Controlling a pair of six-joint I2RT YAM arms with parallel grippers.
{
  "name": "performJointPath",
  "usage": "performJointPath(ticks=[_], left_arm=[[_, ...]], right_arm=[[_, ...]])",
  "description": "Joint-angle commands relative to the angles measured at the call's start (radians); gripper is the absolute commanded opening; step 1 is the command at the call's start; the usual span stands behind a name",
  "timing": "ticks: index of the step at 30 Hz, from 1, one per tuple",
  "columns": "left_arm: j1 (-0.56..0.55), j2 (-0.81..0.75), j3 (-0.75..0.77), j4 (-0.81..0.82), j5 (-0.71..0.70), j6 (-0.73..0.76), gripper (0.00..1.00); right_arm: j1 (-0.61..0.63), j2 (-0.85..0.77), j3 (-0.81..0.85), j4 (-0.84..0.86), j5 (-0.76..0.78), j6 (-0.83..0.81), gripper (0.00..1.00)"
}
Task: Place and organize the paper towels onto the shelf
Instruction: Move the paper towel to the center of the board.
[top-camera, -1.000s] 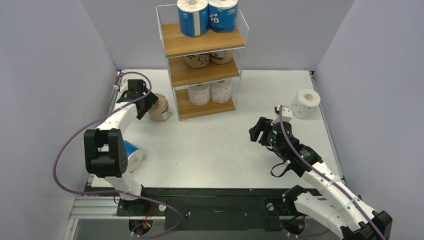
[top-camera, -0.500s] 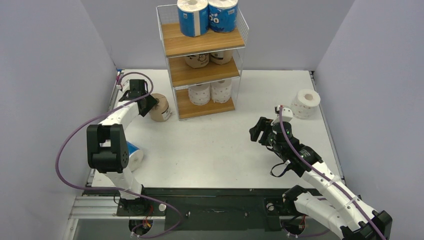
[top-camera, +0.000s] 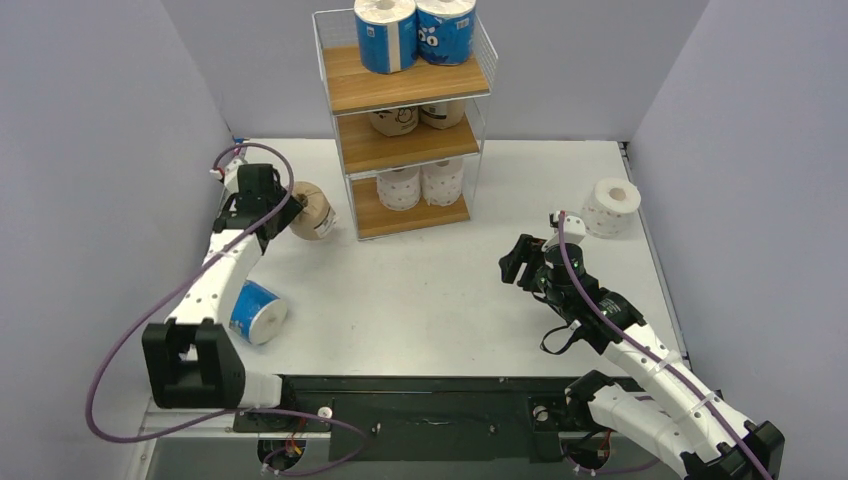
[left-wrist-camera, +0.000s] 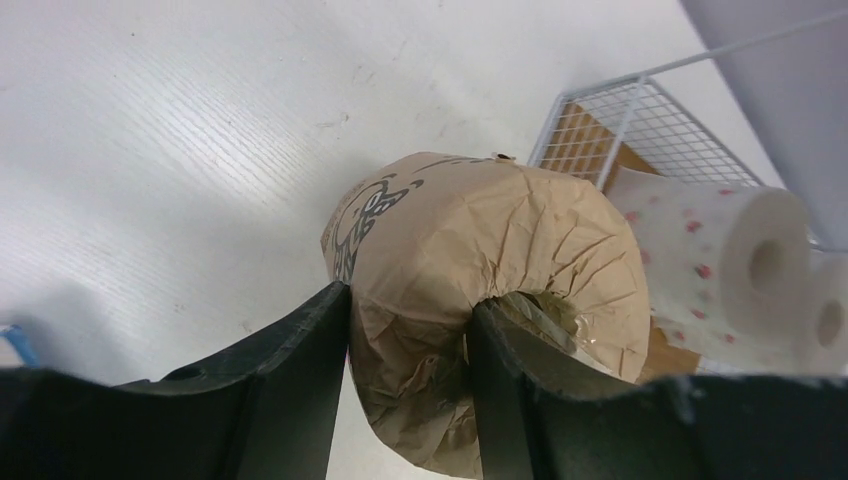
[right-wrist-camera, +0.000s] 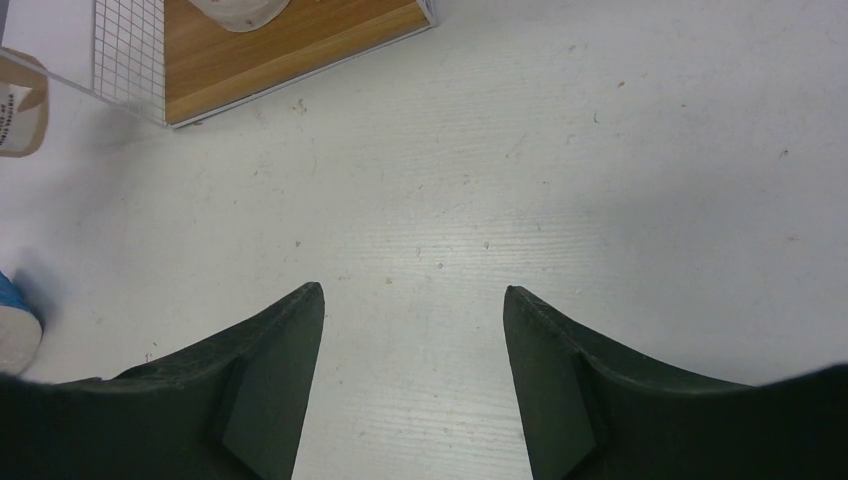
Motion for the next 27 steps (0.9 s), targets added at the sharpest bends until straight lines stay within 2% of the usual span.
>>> performJointPath(ticks=[1,8,13,19,27], left_arm=[[-0.073,-0.215,-0.019,-0.064,-0.049,0.017,0.43],[-0.253,-0.522,-0.135,-0.191,-0.162,0.008,0.43],[-0.477,-0.603,-0.202,-0.252,-0.243,-0.099,0.43],[-0.714,-0.519,-0.258,-0.188,-0.318,-0.193,0.43],[-0.776,-0.288,-0.282,0.039,-0.268,-0.183,0.44]], right_arm=[[-0.003,-0.001,0.029,0.012,0.018,-0.010,0.62],[-0.003,0.008,0.034,0.015,0.022,-0.015,0.62],[0.000,0.047,0.028,0.045,-0.002,0.004,0.61],[0.001,0.080,0.015,0.074,-0.022,0.023,0.60],[0.001,0.072,-0.006,0.053,0.002,0.033,0.60]])
